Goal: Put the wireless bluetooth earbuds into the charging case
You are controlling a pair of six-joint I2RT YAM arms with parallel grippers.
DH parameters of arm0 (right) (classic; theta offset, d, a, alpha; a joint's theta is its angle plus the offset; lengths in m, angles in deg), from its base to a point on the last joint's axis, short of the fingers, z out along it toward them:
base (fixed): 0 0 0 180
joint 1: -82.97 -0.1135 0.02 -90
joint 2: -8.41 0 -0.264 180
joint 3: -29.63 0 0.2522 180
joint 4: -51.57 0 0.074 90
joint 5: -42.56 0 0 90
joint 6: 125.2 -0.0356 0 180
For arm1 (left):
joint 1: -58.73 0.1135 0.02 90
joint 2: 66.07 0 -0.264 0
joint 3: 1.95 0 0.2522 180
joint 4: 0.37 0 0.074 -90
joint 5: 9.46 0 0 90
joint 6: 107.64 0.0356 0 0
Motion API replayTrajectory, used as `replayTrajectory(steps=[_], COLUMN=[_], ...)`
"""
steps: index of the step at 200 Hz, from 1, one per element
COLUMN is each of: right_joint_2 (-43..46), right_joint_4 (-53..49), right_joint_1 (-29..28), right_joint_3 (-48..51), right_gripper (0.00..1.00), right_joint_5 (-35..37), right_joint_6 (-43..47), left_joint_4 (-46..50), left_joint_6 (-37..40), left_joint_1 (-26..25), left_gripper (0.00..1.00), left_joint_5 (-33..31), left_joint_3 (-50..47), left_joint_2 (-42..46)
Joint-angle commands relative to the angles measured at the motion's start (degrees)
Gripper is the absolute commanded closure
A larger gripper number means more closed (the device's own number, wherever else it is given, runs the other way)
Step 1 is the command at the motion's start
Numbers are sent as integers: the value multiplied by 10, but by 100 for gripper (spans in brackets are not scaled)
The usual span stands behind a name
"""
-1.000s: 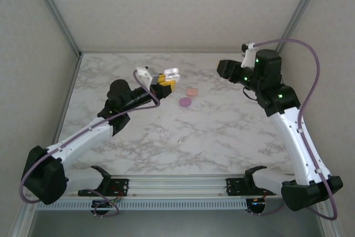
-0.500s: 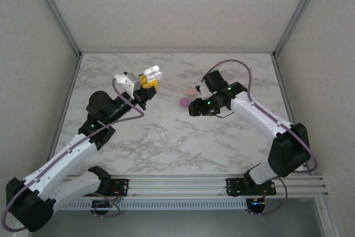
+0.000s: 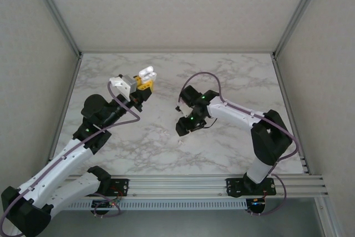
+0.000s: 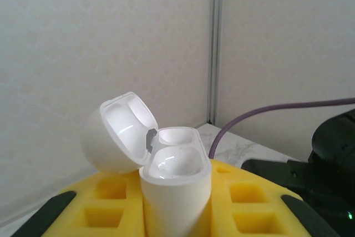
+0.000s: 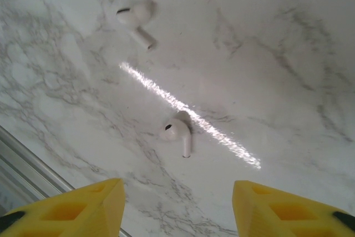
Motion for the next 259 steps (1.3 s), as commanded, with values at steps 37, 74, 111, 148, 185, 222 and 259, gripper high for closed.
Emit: replayTrajectory(steps=[37,74,111,148,185,222,259], right_joint_2=[-49,-79,-108,-134,-159,-174,-189], right_joint_4=[-33,-48,-57,-56,-60,-60,-60], right_joint_1=[-42,-62,-71,-80,-87,-90,-94], right_joint_3=[-47,-63,-75,-85,-95,-99,-104], right_gripper=[42,42,45,48,51,53,59], right_joint_5=[42,51,64,66,82,95,106], right_joint_6=[34,47,51,50,49,46,36], left_joint_4=[3,7,7,8,12,14,15], left_joint_6=[15,24,25,26,27,28,28], left_joint_1=[5,5,5,5,5,5,5], left_gripper=[96,96,96,95,95,95,95], left_joint_5=[-23,-29,-34,-35,-31,-31,-29], left_joint_3=[10,13,13,14,16,17,16], left_joint_2=[23,30,32,34,32,33,30])
